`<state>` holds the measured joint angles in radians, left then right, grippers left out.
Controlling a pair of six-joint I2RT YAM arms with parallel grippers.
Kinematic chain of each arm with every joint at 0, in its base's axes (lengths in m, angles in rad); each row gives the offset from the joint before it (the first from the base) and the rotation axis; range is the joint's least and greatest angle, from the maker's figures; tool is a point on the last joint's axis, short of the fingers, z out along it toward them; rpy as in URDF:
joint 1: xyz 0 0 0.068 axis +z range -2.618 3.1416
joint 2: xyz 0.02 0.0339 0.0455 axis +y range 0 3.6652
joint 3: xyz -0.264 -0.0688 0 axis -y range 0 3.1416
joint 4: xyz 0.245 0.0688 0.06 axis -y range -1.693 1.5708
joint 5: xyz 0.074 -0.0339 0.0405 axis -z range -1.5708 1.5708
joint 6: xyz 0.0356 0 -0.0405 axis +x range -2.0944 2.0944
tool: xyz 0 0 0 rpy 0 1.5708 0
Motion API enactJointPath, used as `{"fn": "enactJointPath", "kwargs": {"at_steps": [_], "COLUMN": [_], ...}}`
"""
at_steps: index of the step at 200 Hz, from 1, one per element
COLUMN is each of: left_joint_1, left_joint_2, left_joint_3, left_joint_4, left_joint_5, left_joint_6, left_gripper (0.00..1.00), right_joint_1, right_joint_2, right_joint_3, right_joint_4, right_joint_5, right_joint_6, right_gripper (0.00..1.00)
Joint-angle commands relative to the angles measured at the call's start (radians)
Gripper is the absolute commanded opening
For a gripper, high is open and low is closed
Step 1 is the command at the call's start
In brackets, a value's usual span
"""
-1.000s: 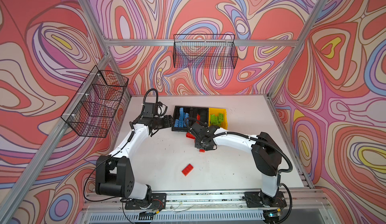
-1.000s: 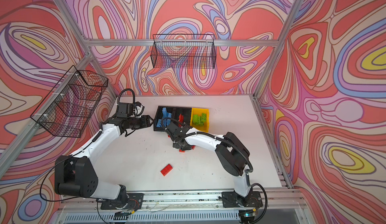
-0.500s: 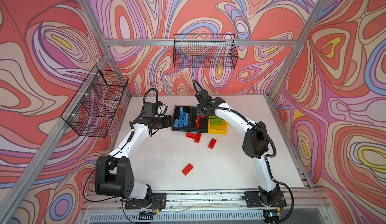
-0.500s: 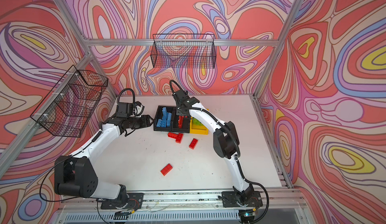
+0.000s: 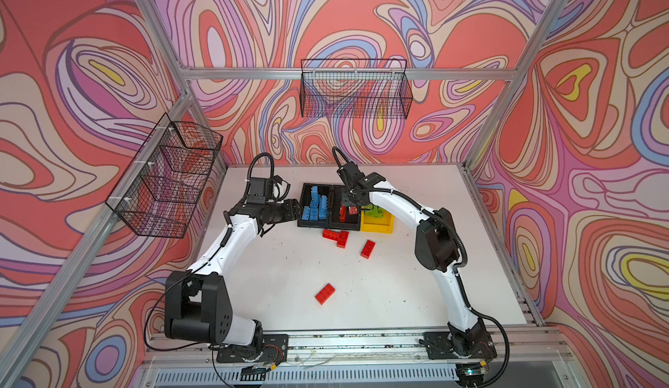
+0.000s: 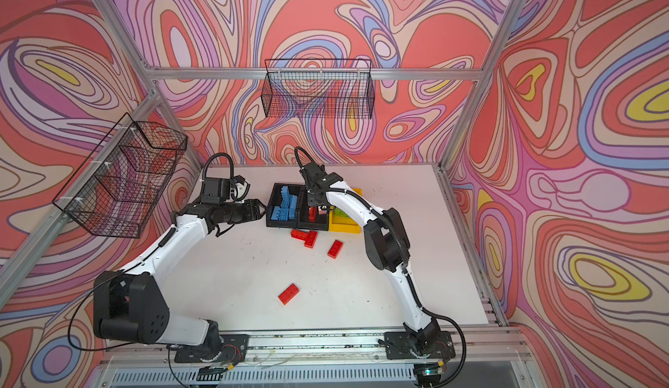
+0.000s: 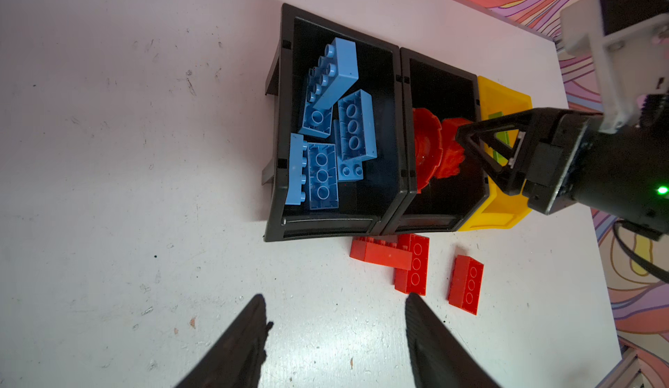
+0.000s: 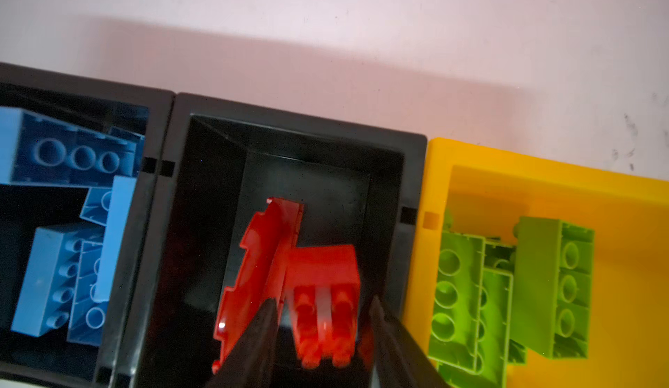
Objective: Sort the legos into containers by color
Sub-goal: Place the lego in the container.
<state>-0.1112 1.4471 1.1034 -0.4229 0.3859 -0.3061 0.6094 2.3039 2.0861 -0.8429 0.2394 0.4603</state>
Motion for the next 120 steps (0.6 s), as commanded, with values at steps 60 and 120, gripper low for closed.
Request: {"fn": "enactJointPath", "kwargs": {"at_steps": [60,120], "left_joint_1": [0.005,0.007], "left_joint_2": [-0.003,0.021], "left_joint_3": [0.006,0.017], "left_joint_4": [-0.016,-0.016], "left_joint_5": [-0.011,-0.001], "left_joint_6": [0.028,0.024], "left_gripper": [0.63,0.63], "right_joint_1": [-0.001,0.057], "right_joint_2": [-0.324,-0.609], "right_joint_3": [-0.247,-0.739], "right_joint_4": [0.083,0.149], "right_joint_5": [0.032,-0.012], "right_joint_6": [0.066,0.3], "right_gripper": [0.57,0.63]}}
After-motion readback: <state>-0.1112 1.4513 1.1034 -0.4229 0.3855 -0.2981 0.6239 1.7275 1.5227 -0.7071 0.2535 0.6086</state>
